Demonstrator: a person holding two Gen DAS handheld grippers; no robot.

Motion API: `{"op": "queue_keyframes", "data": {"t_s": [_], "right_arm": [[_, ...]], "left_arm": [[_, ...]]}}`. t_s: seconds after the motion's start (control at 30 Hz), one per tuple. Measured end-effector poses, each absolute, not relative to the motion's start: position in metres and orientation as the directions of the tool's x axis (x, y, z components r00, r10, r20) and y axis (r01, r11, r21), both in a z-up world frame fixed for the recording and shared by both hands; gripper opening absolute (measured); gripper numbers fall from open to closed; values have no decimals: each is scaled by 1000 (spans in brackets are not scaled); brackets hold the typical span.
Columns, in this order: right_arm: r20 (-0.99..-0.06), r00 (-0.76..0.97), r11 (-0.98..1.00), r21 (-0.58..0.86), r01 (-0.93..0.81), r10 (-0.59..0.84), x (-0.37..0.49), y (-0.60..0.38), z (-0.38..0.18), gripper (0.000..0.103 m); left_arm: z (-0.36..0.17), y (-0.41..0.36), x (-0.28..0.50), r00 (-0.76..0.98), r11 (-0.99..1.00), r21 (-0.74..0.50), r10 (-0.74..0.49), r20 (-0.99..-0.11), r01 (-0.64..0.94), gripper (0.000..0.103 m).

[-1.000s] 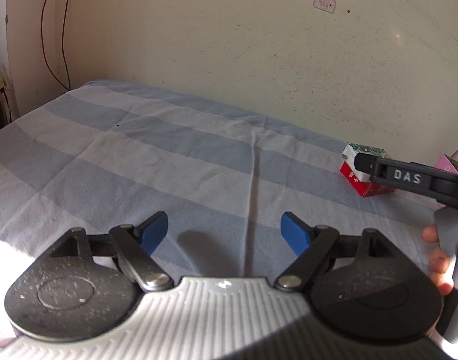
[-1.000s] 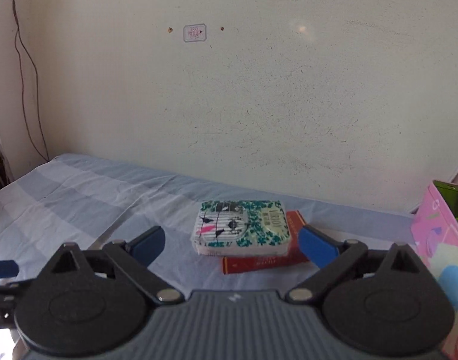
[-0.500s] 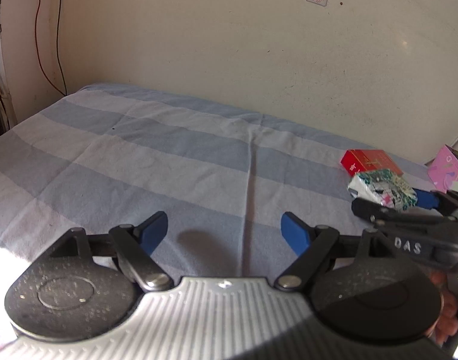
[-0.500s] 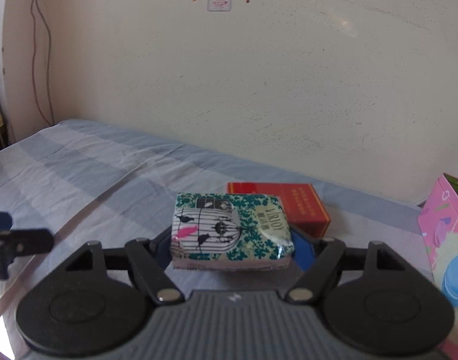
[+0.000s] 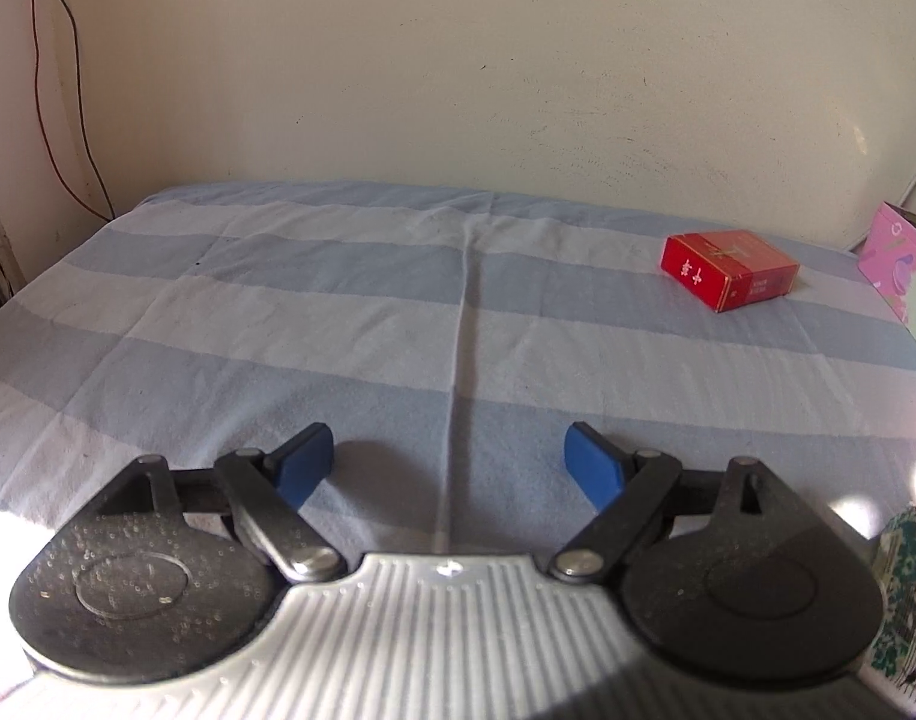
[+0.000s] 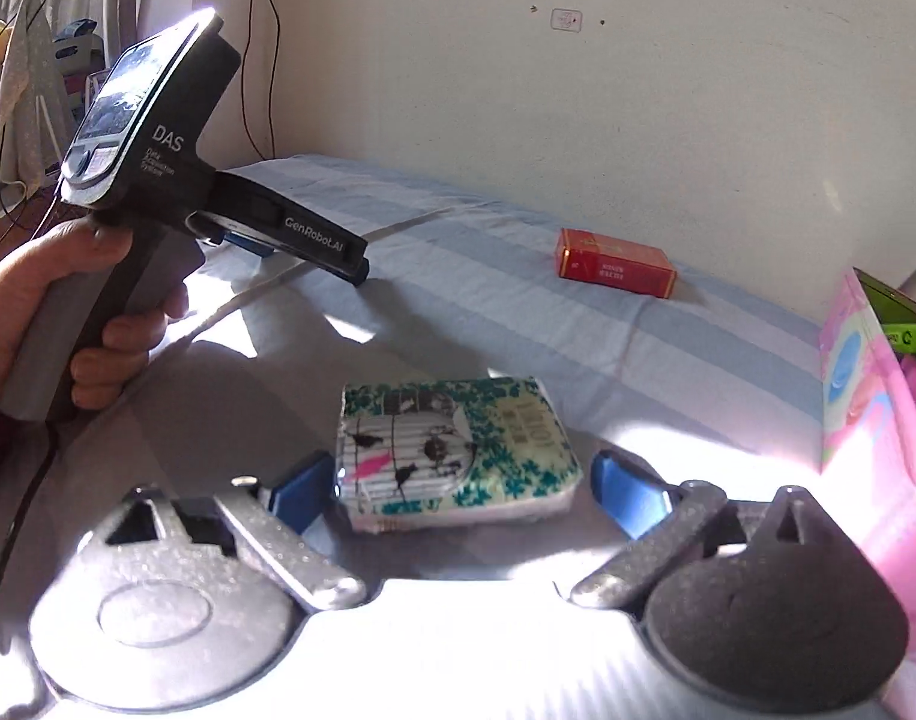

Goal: Organize objects
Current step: 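Carry the tissue pack toward the tin with the right gripper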

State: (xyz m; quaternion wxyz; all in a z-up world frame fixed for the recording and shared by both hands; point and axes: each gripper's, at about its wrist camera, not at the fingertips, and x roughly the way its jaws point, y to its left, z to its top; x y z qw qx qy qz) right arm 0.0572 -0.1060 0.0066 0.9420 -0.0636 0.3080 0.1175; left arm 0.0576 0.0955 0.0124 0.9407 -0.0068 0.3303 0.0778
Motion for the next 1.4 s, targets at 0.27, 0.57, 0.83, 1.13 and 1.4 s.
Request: {"op": "queue_keyframes", "data": {"t_s": [0.27, 0.57, 0.83, 1.13, 1.4], "right_arm": [[-571, 792, 976, 118, -181, 216, 54, -138, 13, 99], [-547, 791, 961, 178, -212, 276, 53, -144, 12, 99], [-536, 782, 936, 306, -171, 318, 57, -163, 7, 100], [-551, 769, 935, 308, -174, 325, 62, -161, 6, 100], [-553, 772, 939, 303, -164, 314, 66, -158, 4, 102]], "left_arm": [[11, 98, 56, 769, 988, 21, 135, -625, -156, 89], [10, 99, 57, 761, 985, 17, 143, -633, -171, 96], [11, 100, 58, 756, 983, 21, 153, -637, -181, 98], [13, 91, 49, 759, 994, -20, 68, -648, -106, 98], [14, 87, 37, 771, 988, -143, -51, -634, -52, 100]]}}
